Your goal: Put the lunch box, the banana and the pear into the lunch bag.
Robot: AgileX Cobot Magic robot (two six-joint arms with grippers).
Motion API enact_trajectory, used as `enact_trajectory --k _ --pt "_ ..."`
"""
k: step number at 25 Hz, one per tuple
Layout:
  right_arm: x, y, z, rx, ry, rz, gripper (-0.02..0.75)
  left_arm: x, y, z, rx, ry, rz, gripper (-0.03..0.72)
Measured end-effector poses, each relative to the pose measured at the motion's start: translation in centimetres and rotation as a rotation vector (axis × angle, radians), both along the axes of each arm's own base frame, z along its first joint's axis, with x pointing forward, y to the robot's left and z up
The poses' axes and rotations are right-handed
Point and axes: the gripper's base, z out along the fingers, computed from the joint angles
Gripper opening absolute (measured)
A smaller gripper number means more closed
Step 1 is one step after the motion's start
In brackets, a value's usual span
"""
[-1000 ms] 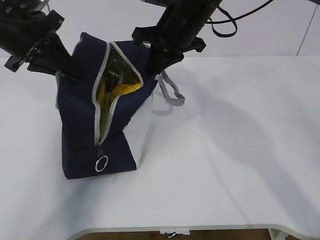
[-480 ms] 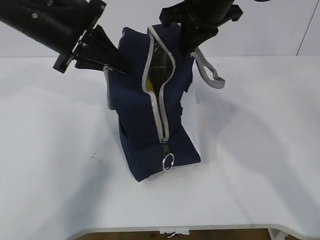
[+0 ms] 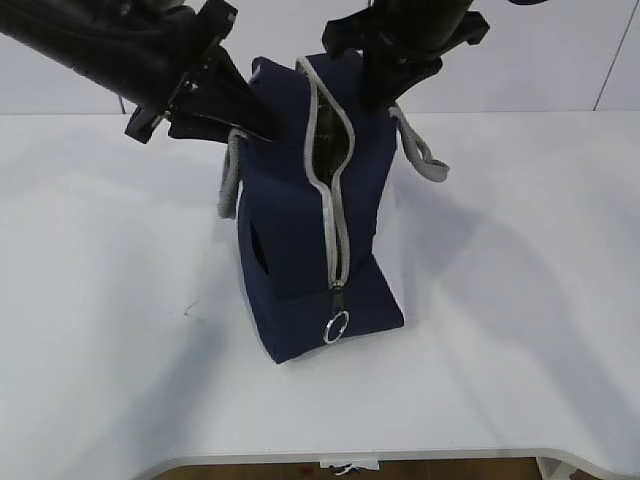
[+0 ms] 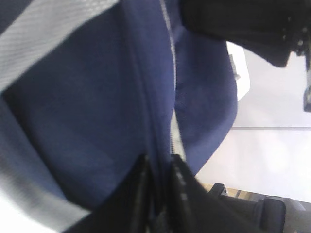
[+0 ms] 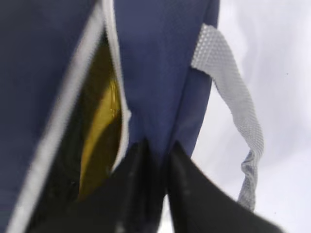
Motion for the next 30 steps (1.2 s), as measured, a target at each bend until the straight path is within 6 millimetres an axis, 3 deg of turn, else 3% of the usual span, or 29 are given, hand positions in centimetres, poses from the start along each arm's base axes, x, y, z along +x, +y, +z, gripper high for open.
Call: enact_trajectory --k 1,3,4,6,11,17,23,28,30 --pt "0.0 0.0 0.0 0.001 0.001 -0.004 0.172 0.0 0.0 0.0 -0.004 0.0 0.003 0.195" --pt "0.0 0.0 0.1 0.009 0.0 -0.018 0.319 0.0 0.0 0.0 -0.004 0.0 0.003 0.195" --pt "-0.2 -0.1 0.4 0.015 -0.005 -0.025 0.377 -0.1 0.0 0.0 -0.004 0.008 -0.008 0.357" --pt "-0.6 -0.2 1.3 0.024 -0.025 -0.025 0.437 -0.2 0.7 0.3 0.009 0.013 -0.026 0.4" --pt "-2.8 -1.2 4.6 0.056 -0.086 -0.024 0.451 -0.4 2.6 2.8 0.015 -0.033 -0.039 0.416" --pt "-6.7 -3.0 6.9 0.042 -0.114 -0.008 0.452 -0.9 4.1 4.2 0.074 -0.087 -0.019 0.418" --pt "-11.8 -5.3 8.5 0.071 -0.214 -0.004 0.451 -2.8 5.8 5.3 0.345 -0.165 -0.012 0.418" --pt "-15.3 -7.0 6.9 0.128 -0.392 -0.003 0.451 -4.2 5.9 6.8 0.381 -0.211 -0.016 0.418" --pt "-16.8 -7.5 4.8 0.135 -0.432 0.013 0.451 -5.0 6.0 7.8 0.378 -0.239 -0.013 0.418"
